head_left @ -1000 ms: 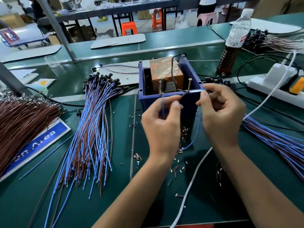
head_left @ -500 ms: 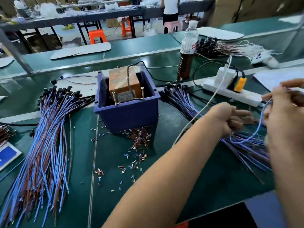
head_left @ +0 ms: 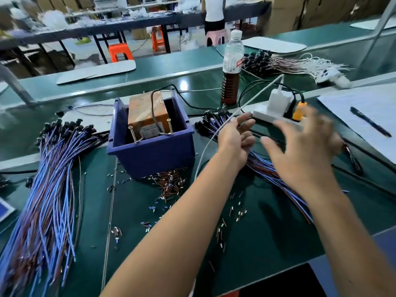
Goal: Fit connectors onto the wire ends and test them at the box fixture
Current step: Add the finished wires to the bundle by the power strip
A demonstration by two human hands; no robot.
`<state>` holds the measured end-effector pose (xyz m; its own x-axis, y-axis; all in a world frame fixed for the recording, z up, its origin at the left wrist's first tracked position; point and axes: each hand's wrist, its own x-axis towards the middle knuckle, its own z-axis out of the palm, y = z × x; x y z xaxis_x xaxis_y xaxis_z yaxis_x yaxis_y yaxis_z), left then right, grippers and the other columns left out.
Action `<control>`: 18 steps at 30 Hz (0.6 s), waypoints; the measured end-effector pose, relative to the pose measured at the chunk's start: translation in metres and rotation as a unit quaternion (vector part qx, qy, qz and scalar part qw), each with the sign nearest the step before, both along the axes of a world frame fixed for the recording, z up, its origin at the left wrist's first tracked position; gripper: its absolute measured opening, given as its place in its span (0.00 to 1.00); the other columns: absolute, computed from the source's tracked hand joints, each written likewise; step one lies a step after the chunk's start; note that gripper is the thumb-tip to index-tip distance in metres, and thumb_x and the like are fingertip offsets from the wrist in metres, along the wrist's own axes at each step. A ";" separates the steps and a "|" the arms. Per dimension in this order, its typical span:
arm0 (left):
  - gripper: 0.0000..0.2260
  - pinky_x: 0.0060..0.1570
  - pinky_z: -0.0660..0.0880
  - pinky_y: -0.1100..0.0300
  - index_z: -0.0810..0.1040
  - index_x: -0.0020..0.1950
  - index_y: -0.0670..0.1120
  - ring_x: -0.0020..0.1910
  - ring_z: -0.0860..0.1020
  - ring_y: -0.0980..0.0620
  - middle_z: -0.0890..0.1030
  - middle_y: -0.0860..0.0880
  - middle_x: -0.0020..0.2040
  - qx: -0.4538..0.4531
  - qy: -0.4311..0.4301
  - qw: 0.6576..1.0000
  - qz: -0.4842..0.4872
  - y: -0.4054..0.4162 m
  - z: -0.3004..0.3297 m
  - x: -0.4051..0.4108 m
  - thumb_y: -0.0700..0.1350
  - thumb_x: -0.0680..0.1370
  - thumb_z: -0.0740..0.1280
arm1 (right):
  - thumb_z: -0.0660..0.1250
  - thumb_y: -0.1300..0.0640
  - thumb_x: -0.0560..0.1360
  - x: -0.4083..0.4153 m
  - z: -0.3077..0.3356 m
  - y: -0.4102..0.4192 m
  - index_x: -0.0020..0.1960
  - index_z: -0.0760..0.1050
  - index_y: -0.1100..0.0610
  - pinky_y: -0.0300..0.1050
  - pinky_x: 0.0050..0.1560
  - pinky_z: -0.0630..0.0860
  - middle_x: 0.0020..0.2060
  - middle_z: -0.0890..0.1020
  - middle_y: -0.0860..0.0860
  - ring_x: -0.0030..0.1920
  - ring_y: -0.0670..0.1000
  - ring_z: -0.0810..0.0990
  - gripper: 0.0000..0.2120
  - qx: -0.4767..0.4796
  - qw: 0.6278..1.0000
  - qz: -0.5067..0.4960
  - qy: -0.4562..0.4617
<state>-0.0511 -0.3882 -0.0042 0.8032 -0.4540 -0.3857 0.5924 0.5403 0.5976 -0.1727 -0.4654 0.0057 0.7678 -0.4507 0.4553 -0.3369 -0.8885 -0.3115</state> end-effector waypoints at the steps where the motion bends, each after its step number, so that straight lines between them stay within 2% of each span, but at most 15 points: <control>1: 0.17 0.16 0.55 0.69 0.76 0.49 0.41 0.17 0.58 0.60 0.74 0.45 0.37 -0.013 0.004 1.000 0.020 0.002 0.000 0.003 0.47 0.89 0.52 | 0.65 0.39 0.79 0.007 -0.003 0.006 0.64 0.81 0.49 0.62 0.69 0.62 0.71 0.73 0.54 0.71 0.60 0.66 0.20 0.001 0.998 0.030 0.050; 2: 0.17 0.16 0.55 0.70 0.76 0.49 0.41 0.16 0.58 0.60 0.74 0.45 0.37 -0.022 0.008 0.999 0.037 0.003 0.001 0.006 0.47 0.89 0.52 | 0.61 0.38 0.81 0.013 -0.005 0.012 0.61 0.83 0.50 0.59 0.67 0.64 0.65 0.79 0.52 0.68 0.59 0.70 0.20 0.002 0.994 0.056 0.097; 4: 0.18 0.17 0.57 0.70 0.76 0.48 0.41 0.17 0.59 0.60 0.74 0.45 0.37 -0.029 0.014 0.998 0.060 0.006 0.002 0.011 0.48 0.89 0.52 | 0.60 0.42 0.83 0.019 -0.008 0.018 0.49 0.83 0.54 0.54 0.56 0.71 0.50 0.83 0.54 0.57 0.60 0.78 0.19 0.037 0.983 0.114 0.135; 6: 0.20 0.18 0.58 0.70 0.76 0.48 0.40 0.18 0.60 0.59 0.73 0.45 0.36 -0.023 0.005 0.997 0.071 0.008 0.003 0.016 0.48 0.89 0.51 | 0.64 0.47 0.83 0.017 -0.007 0.018 0.37 0.76 0.56 0.55 0.44 0.72 0.37 0.79 0.55 0.44 0.62 0.78 0.20 0.127 0.975 0.157 0.090; 7: 0.20 0.19 0.59 0.70 0.76 0.47 0.39 0.18 0.61 0.59 0.72 0.46 0.35 -0.010 -0.007 0.997 0.076 0.009 0.004 0.018 0.47 0.89 0.51 | 0.65 0.49 0.83 0.015 -0.006 0.016 0.35 0.74 0.57 0.55 0.42 0.72 0.34 0.78 0.55 0.41 0.62 0.77 0.20 0.148 0.973 0.162 0.067; 10: 0.19 0.22 0.66 0.68 0.78 0.47 0.39 0.23 0.66 0.58 0.74 0.47 0.35 0.094 -0.075 0.988 0.098 0.009 0.002 0.025 0.46 0.89 0.53 | 0.63 0.48 0.84 0.011 0.000 0.010 0.40 0.79 0.58 0.56 0.43 0.75 0.36 0.82 0.57 0.41 0.63 0.78 0.19 0.122 0.981 0.138 0.059; 12: 0.19 0.28 0.71 0.64 0.81 0.44 0.43 0.28 0.70 0.55 0.77 0.48 0.36 0.193 -0.132 0.966 0.111 0.010 -0.002 0.032 0.46 0.88 0.56 | 0.63 0.47 0.84 0.009 0.002 0.005 0.41 0.81 0.56 0.53 0.40 0.74 0.37 0.82 0.57 0.41 0.63 0.79 0.19 0.104 0.983 0.119 0.091; 15: 0.20 0.46 0.79 0.51 0.81 0.38 0.48 0.36 0.74 0.47 0.76 0.50 0.35 0.324 -0.195 0.915 0.138 0.014 -0.008 0.048 0.48 0.87 0.58 | 0.65 0.48 0.84 0.005 0.002 -0.002 0.46 0.80 0.52 0.51 0.43 0.76 0.41 0.82 0.55 0.44 0.61 0.80 0.13 0.097 0.979 0.097 0.149; 16: 0.20 0.50 0.79 0.50 0.81 0.38 0.48 0.38 0.75 0.46 0.76 0.50 0.35 0.364 -0.212 0.896 0.143 0.015 -0.010 0.052 0.49 0.86 0.59 | 0.65 0.48 0.83 0.004 0.001 -0.002 0.47 0.80 0.51 0.52 0.45 0.77 0.42 0.82 0.54 0.45 0.60 0.80 0.10 0.097 0.978 0.095 0.158; 18: 0.19 0.50 0.78 0.53 0.83 0.39 0.46 0.38 0.77 0.47 0.78 0.49 0.35 0.430 -0.253 0.855 0.142 0.016 -0.015 0.057 0.49 0.85 0.60 | 0.67 0.48 0.83 0.003 -0.002 -0.001 0.48 0.80 0.51 0.52 0.46 0.78 0.43 0.83 0.54 0.45 0.60 0.81 0.09 0.093 0.977 0.096 0.167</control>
<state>0.0063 -0.3718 -0.0192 0.9967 0.0646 -0.0494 0.0585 -0.1488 0.9871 -0.1696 -0.4659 0.0035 0.9383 -0.3340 0.0899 -0.2789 -0.8842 -0.3748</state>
